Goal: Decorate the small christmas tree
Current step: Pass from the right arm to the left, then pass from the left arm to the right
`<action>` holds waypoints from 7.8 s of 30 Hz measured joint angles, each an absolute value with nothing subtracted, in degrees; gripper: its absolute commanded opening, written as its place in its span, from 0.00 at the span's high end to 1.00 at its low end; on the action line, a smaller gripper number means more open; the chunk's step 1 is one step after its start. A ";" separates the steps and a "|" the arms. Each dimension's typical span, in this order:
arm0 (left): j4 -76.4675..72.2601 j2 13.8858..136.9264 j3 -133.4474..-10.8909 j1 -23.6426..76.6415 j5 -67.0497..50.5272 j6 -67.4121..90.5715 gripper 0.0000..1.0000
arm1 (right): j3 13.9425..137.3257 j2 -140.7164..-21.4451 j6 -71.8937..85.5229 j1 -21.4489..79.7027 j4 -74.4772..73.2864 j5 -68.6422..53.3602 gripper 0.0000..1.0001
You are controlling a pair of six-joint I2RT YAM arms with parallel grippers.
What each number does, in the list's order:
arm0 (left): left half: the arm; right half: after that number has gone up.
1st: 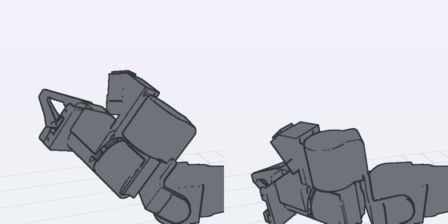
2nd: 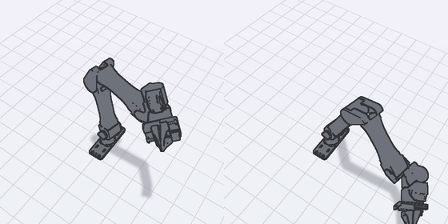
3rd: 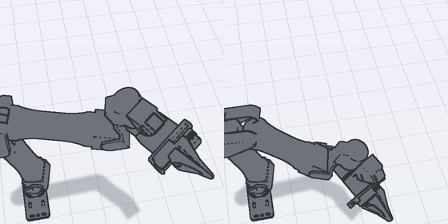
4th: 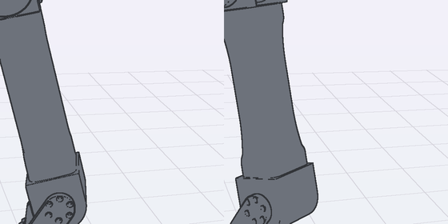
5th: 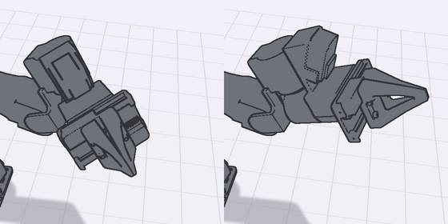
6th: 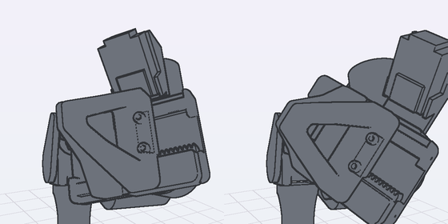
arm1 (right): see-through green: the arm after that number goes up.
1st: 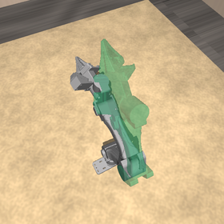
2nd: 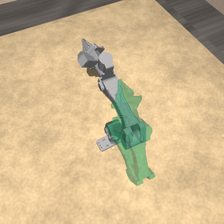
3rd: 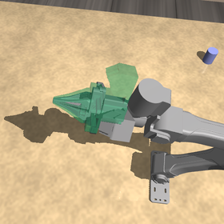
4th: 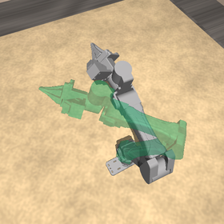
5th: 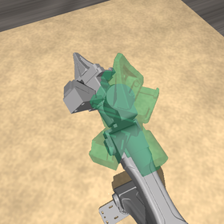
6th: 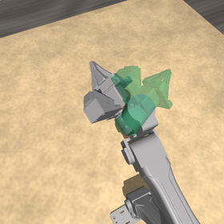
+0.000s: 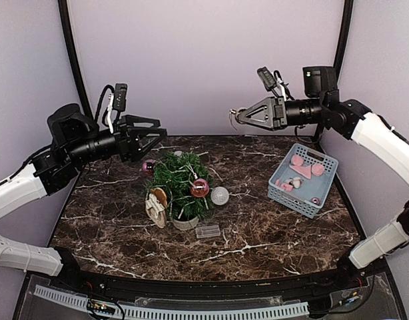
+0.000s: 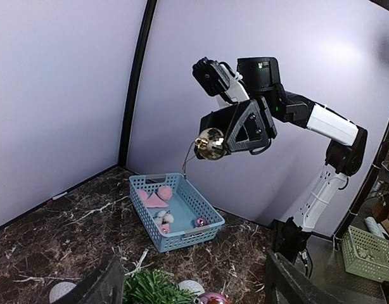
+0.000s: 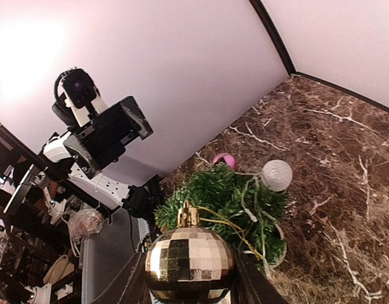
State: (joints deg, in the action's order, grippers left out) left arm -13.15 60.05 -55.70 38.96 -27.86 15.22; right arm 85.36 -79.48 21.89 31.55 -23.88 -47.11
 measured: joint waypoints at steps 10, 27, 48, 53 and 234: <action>-4.27 59.88 -56.31 38.96 -21.04 18.50 0.21 | 88.40 -86.11 22.59 39.88 -20.71 -48.49 0.56; 13.50 60.10 -67.90 37.04 -18.24 25.34 0.21 | 88.05 -86.78 17.52 46.41 -19.35 -41.80 0.56; 13.56 63.42 -73.89 34.33 -19.40 42.15 0.24 | 96.68 -93.38 14.50 47.37 -17.30 -25.41 0.56; 7.29 62.50 -68.97 34.33 -21.19 45.84 0.25 | 95.96 -93.38 15.51 48.82 -16.34 -22.20 0.56; 8.21 71.57 -75.70 39.44 -50.28 35.24 1.00 | 81.34 -88.64 18.31 56.38 6.46 -37.01 1.00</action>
